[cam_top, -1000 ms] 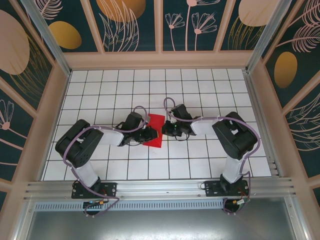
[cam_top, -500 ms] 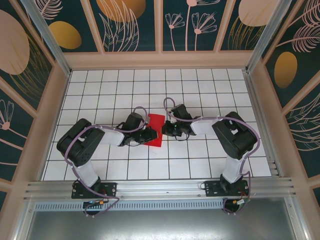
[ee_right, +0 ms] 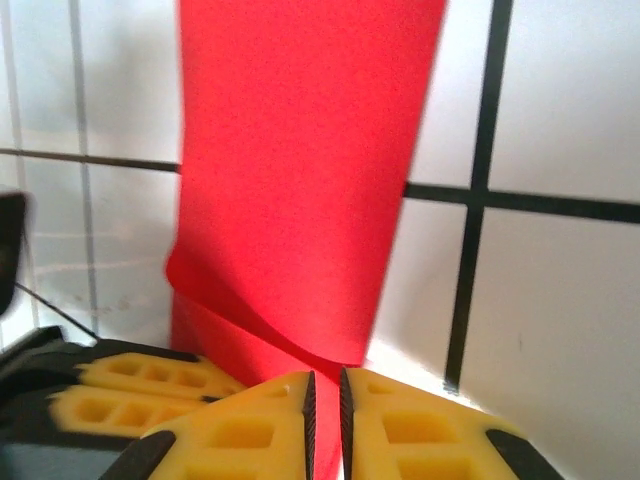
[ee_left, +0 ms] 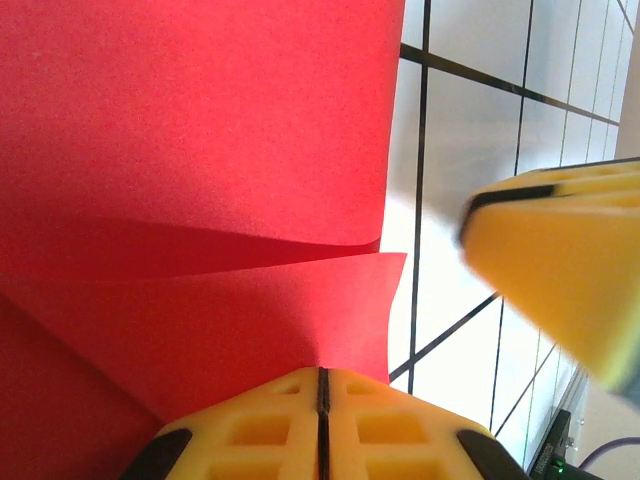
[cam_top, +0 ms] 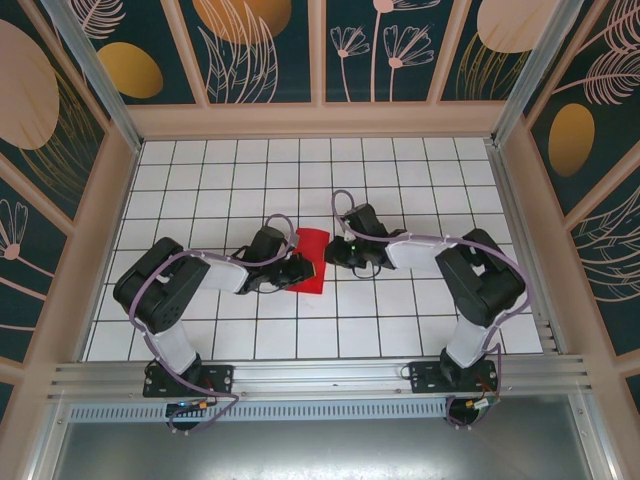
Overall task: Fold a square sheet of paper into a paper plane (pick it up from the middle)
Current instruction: Fold the triangle a second time at the center of the table.
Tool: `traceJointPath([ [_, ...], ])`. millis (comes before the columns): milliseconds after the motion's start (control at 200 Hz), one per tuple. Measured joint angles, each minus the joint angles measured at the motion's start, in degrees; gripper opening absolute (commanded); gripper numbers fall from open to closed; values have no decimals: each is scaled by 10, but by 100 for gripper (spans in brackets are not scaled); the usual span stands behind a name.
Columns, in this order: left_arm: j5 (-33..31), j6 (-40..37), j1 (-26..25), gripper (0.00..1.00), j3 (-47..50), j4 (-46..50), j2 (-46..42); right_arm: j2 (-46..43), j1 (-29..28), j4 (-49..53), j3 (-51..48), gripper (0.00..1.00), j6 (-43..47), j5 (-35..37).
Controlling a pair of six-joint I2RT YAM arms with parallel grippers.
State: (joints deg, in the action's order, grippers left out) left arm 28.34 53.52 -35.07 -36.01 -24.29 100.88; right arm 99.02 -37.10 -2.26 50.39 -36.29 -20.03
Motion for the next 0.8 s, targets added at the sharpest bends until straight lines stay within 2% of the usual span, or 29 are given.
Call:
traceJointPath([
  [310,-5,6,-1,9,3,-7,0,-35,-29,-7,-28,1,-21,4],
  [801,-15,9,-3,7,10,-14,-4,-55,-85,-23,-69,0,-67,-21],
])
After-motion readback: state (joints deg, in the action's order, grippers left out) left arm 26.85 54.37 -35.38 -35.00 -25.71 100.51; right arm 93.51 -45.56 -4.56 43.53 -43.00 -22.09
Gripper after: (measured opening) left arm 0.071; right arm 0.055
